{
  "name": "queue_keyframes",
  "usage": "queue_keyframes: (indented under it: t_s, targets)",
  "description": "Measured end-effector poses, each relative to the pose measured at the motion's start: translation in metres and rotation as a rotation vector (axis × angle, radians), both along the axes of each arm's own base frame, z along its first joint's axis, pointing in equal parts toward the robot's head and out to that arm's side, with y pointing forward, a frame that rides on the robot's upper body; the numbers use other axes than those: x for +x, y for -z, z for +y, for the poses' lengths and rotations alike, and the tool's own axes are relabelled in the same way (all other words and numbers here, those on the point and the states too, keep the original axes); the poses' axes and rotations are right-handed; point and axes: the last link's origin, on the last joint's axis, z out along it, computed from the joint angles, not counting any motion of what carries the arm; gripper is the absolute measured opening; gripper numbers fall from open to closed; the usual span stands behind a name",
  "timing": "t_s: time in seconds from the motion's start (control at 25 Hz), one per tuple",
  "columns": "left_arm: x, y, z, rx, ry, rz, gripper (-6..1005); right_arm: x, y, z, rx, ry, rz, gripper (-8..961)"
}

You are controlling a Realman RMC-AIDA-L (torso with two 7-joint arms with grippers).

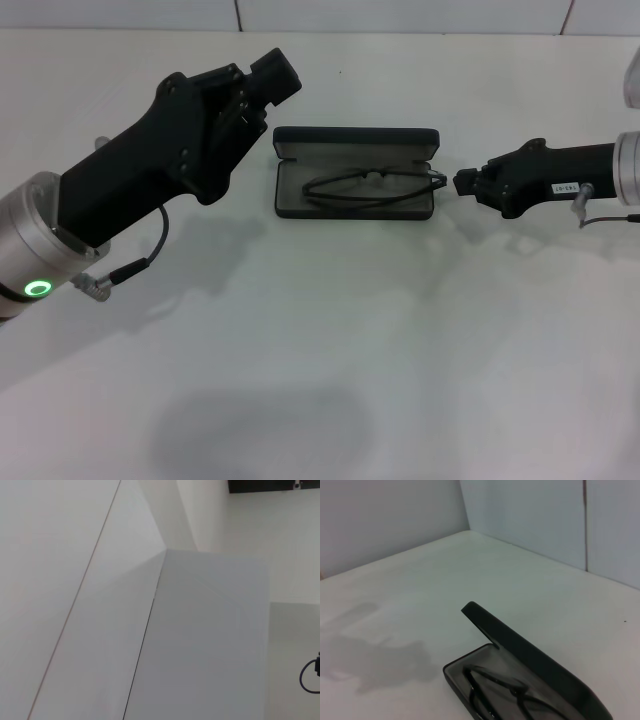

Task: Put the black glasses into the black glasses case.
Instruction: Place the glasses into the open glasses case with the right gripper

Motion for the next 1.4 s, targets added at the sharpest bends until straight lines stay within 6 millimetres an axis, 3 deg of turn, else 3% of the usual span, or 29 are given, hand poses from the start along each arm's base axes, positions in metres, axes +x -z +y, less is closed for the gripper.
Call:
queue_keyframes:
  t_s: [1.04,1.24,1.4]
  targets:
    - [0.001,0.0,0.0,0.001,0.003,0.001,49,-0.016,0.008,0.004,-0.044,-0.044,0.001,73]
    - [-0.001,0.0,-0.001,0.001,-0.002,0.001,49,-0.012,0.007,0.004,-0.027,-0.04,-0.016,76]
    - [-0.001,0.0,-0.001,0.0,-0.003,0.0,49,0.002,-0.004,0.0,0.007,-0.014,-0.056,78]
